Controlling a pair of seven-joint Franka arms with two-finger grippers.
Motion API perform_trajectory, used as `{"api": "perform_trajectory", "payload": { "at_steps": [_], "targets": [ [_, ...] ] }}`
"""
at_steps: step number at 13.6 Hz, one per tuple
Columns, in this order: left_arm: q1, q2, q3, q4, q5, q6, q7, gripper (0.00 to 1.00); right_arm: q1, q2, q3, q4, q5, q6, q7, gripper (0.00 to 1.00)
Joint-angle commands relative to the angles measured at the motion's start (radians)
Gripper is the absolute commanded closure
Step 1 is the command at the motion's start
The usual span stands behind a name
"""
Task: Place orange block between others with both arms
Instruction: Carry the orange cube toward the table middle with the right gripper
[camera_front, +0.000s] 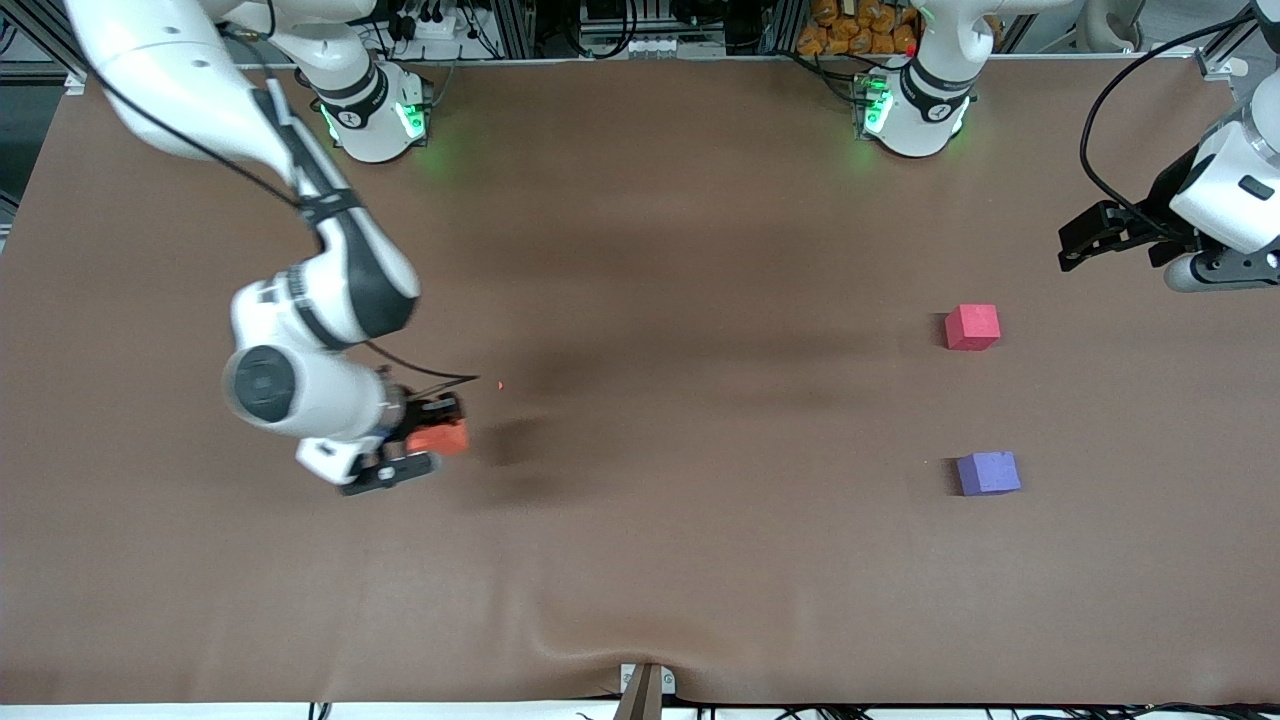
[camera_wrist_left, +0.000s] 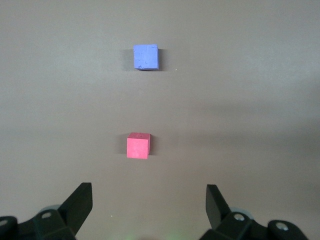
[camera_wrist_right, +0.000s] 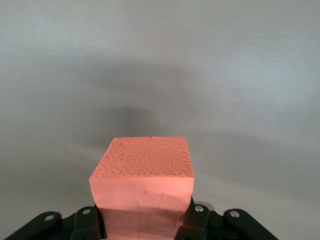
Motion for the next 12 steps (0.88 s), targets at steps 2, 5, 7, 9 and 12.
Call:
{"api": "perform_trajectory", "payload": {
  "at_steps": [2, 5, 7, 9, 12],
  "targets": [
    [0.008, -0.011, 0.000, -0.016, -0.020, 0.010, 0.020, 0.00, 0.110, 0.063, -0.007, 0.046, -0.003, 0.081, 0.173, 0.99],
    [0.007, -0.011, 0.000, -0.016, -0.020, 0.010, 0.020, 0.00, 0.208, 0.113, -0.010, 0.047, -0.012, 0.198, 0.300, 0.98],
    [0.007, -0.011, 0.000, -0.016, -0.020, 0.010, 0.020, 0.00, 0.246, 0.139, -0.013, 0.050, -0.015, 0.225, 0.340, 0.97],
    [0.007, -0.010, 0.000, -0.016, -0.020, 0.010, 0.020, 0.00, 0.307, 0.167, -0.050, 0.075, -0.015, 0.244, 0.406, 0.96],
    [0.007, -0.008, 0.000, -0.016, -0.020, 0.012, 0.020, 0.00, 0.416, 0.211, -0.134, 0.111, -0.014, 0.245, 0.492, 0.87]
  ]
}}
